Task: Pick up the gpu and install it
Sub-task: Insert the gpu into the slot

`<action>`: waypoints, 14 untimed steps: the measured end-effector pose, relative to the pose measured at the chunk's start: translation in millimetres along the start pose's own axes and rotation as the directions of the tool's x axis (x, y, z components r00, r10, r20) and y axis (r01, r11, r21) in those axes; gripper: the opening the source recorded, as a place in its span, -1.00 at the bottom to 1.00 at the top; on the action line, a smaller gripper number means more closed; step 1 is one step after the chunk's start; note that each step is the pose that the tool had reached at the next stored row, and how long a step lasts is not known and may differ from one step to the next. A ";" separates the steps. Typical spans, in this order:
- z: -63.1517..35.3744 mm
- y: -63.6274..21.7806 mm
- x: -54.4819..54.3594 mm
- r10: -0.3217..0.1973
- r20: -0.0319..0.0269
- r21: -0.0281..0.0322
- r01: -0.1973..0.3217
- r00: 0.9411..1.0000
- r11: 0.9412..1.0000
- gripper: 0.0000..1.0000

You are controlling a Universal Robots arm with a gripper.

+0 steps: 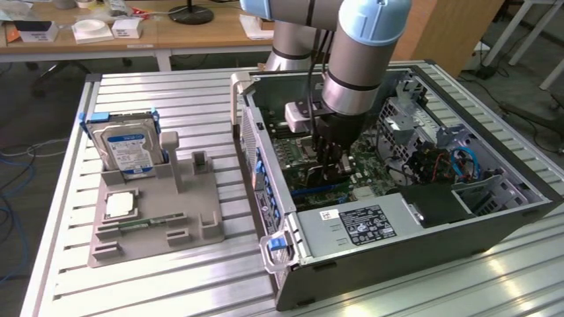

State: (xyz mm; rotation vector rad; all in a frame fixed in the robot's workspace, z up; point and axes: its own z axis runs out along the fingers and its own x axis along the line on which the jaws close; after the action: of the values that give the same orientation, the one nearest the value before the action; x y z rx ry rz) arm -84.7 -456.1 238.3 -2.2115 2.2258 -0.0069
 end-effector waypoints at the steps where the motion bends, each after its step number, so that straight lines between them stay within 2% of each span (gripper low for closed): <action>1: 0.0 0.3 0.0 0.000 0.000 0.000 0.000 1.000 1.000 -0.46; 14: 0.4 2.1 0.1 0.000 0.000 0.002 0.000 1.000 1.000 -0.46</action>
State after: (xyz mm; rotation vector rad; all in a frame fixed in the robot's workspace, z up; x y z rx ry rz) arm -86.8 -456.2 237.9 -2.2112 2.2247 -0.0089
